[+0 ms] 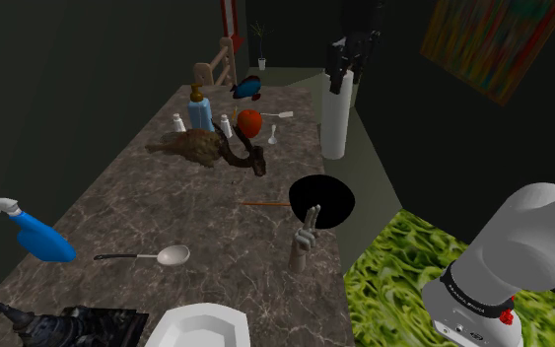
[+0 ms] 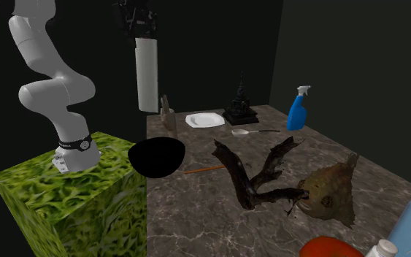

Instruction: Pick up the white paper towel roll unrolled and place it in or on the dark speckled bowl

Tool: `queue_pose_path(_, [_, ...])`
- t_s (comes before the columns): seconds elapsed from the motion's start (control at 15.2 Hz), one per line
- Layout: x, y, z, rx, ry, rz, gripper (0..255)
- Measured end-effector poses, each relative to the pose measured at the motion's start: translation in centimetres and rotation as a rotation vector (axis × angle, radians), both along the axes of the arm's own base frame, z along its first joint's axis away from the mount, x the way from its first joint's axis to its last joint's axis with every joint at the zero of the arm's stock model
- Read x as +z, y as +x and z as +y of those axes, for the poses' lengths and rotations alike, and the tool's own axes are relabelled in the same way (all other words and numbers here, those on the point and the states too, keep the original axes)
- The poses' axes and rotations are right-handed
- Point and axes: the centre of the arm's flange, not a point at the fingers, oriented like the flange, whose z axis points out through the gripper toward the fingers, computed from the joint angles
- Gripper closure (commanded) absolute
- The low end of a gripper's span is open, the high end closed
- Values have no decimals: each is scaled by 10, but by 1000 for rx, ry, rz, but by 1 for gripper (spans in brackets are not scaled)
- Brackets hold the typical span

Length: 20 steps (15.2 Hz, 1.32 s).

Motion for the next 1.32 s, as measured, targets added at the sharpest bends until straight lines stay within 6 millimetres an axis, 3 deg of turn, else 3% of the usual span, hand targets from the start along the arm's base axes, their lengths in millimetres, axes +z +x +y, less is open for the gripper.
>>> queue_pose_path(1.32, [-100, -2, -5, 1, 0, 1, 255])
